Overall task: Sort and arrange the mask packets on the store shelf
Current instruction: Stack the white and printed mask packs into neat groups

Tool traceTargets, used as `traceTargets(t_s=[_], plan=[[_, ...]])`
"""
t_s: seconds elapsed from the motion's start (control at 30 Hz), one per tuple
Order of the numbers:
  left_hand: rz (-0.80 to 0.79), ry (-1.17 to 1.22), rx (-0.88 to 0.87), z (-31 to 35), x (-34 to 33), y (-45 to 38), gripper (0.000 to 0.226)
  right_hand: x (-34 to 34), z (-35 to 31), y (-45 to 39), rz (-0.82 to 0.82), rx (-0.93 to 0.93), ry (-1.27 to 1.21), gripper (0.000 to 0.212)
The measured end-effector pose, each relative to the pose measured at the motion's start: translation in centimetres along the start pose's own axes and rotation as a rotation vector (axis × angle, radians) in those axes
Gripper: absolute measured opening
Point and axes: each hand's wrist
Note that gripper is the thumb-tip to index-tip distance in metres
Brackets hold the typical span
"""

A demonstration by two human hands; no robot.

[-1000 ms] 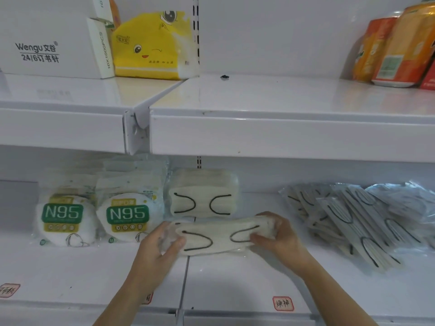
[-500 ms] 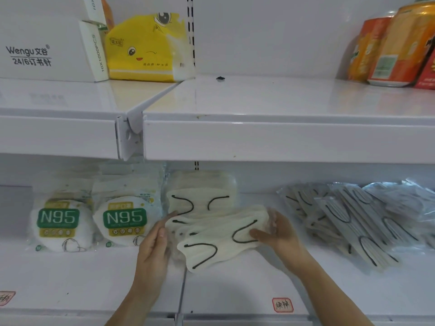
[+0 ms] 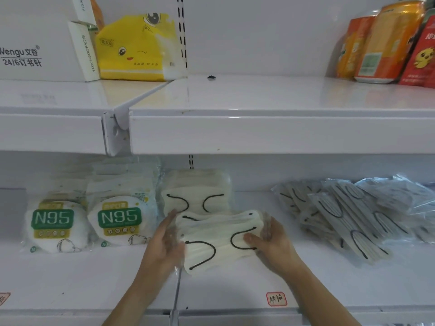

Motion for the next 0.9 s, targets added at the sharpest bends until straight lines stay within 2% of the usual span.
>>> traceTargets(t_s=[0.07, 0.17, 0.27, 0.37, 0.43, 0.57, 0.7, 0.77, 0.9], plan=[[0.015, -0.18, -0.06, -0.6, -0.3, 0.1, 0.087, -0.1, -0.3, 0.2, 0.0, 0.01, 0.092, 0.042], [0.132, -0.286, -0.146, 0.1, -0.8, -0.1, 0.077, -0.5, -0.9, 0.7, 0.034, 0.044, 0.106, 0.035], [0.168, -0.275, -0.19, 0.6, -0.1, -0.3, 0.07, -0.5, -2.2, 1.2, 0.064, 0.139, 0.325, 0.039], [0.054, -0.373, -0.155, 0.3, 0.9, -0.2, 0.081, 0.0, -2.7, 1.8, 0.006, 0.144, 0.474, 0.052], [0.041, -0.429, -0.131, 0.0, 0.9, -0.1, 0.08, 0.2, -2.3, 2.1, 0.022, 0.125, 0.528, 0.056], [0.061, -0.476, -0.151, 0.3, -0.2, -0.1, 0.071, -0.2, -2.1, 1.6, 0.0, 0.147, 0.514, 0.045], [0.087, -0.341, -0.104, 0.5, 0.2, 0.0, 0.075, -0.1, -2.2, 1.3, 0.03, 0.125, 0.442, 0.05], [0.104, -0.318, -0.089, 0.5, 0.3, -0.1, 0.069, -0.1, -1.8, 1.3, 0.029, 0.125, 0.458, 0.05], [0.093, -0.478, -0.127, 0.6, -0.9, -0.1, 0.064, -0.5, -0.8, 0.9, -0.027, 0.138, 0.449, 0.043]])
Point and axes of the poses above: each hand's wrist, its own y-axis away from the middle knuckle, its own x-axis out of the back of the hand, z = x × y, and after that the axes turned 1 degree about z, right-handed
